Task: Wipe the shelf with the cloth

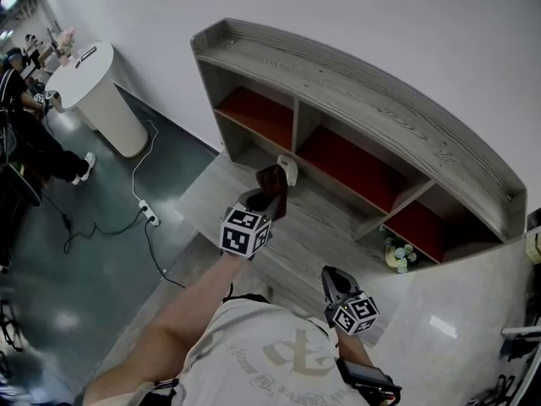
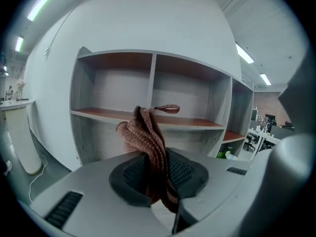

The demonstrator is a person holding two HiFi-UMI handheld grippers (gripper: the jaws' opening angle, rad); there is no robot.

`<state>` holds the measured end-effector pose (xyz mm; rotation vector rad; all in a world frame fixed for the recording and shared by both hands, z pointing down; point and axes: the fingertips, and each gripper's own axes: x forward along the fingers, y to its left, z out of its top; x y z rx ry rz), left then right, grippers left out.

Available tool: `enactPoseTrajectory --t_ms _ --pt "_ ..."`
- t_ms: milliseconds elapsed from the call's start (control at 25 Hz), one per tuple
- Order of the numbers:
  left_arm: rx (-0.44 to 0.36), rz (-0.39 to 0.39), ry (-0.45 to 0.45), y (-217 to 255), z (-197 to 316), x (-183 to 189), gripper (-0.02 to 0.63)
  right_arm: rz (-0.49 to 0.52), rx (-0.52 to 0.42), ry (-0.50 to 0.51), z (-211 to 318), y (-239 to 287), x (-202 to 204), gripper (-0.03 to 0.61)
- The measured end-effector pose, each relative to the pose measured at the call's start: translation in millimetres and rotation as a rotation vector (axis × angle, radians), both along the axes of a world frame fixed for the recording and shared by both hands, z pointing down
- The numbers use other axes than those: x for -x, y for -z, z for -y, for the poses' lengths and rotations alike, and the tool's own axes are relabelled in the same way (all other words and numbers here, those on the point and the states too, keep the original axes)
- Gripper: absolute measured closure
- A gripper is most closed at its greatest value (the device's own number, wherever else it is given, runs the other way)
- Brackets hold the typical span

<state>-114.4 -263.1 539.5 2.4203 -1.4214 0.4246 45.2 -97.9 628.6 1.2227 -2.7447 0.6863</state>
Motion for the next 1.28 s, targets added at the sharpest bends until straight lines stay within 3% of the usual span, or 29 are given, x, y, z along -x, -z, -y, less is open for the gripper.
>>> enactPoseTrajectory --t_ms 320,760,1040,1280 --pt "-0.006 -0.068 -0.026 8 10 39 0.532 -0.024 -0.008 -0.004 21 5 33 0.574" --pt "-0.042 -0.091 -0.112 45 59 76 0.531 -0.048 -0.023 -0.025 51 8 81 0.574" --pt "0.009 -0.125 -0.303 72 97 47 0.531 -0.061 -0.023 -0.056 62 5 88 0.574" --pt "0.024 -0.095 -0.374 90 136 22 0.529 -0.060 -0.023 -0.089 69 4 88 0.574"
